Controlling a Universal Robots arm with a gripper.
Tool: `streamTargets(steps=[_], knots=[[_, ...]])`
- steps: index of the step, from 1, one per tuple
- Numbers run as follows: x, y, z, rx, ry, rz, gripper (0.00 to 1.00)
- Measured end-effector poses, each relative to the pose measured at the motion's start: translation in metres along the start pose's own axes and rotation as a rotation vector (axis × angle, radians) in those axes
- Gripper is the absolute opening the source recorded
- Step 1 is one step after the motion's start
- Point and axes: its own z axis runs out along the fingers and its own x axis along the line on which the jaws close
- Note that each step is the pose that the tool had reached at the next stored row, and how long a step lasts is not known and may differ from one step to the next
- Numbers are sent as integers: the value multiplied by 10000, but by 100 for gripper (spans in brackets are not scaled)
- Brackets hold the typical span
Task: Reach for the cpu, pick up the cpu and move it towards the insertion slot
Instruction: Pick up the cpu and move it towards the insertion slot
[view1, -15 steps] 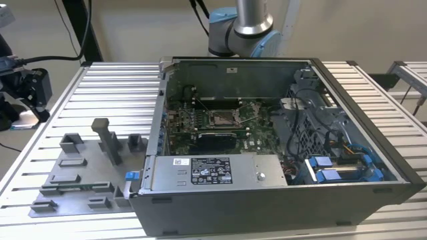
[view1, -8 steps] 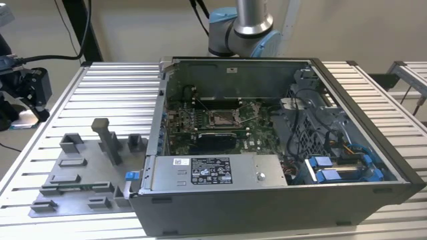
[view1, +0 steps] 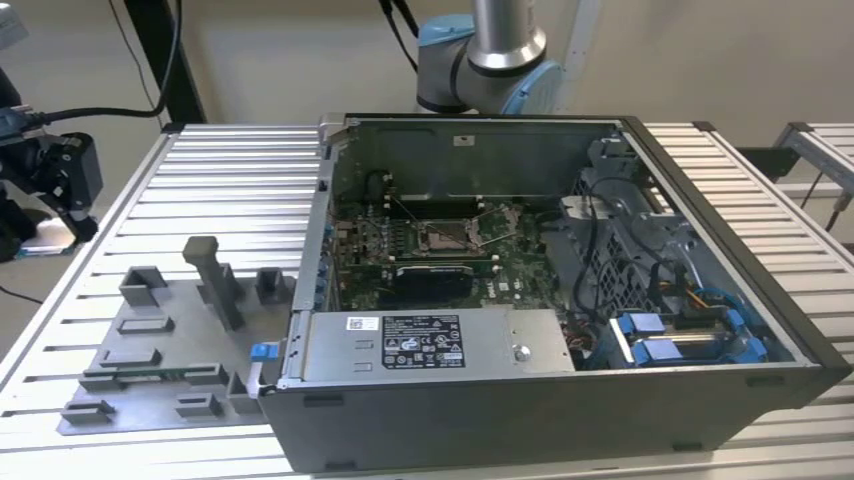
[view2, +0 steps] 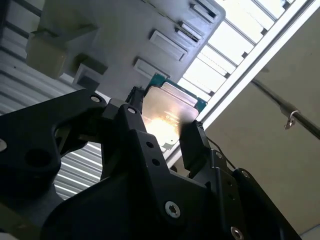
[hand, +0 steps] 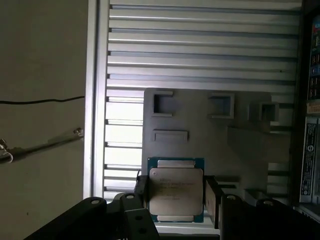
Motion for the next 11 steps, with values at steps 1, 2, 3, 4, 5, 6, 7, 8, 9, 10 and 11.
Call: streamTargets(steps=[1, 2, 3, 4, 5, 6, 7, 8, 9, 10, 11], knots=[[0, 1, -18, 1, 1, 0, 0], [0, 1, -30, 1, 1, 0, 0], [0, 1, -35, 0, -1, 0, 0], [0, 2, -36, -2, -3, 0, 0], [0, 2, -38, -2, -4, 0, 0], [0, 2, -39, -2, -3, 0, 0], [0, 2, -41, -1, -1, 0, 0], [0, 2, -42, -1, -1, 1, 0], [0, 2, -42, -1, -2, 1, 0], [0, 2, -43, 0, -1, 0, 0], [0, 2, -43, -1, -1, 0, 0]])
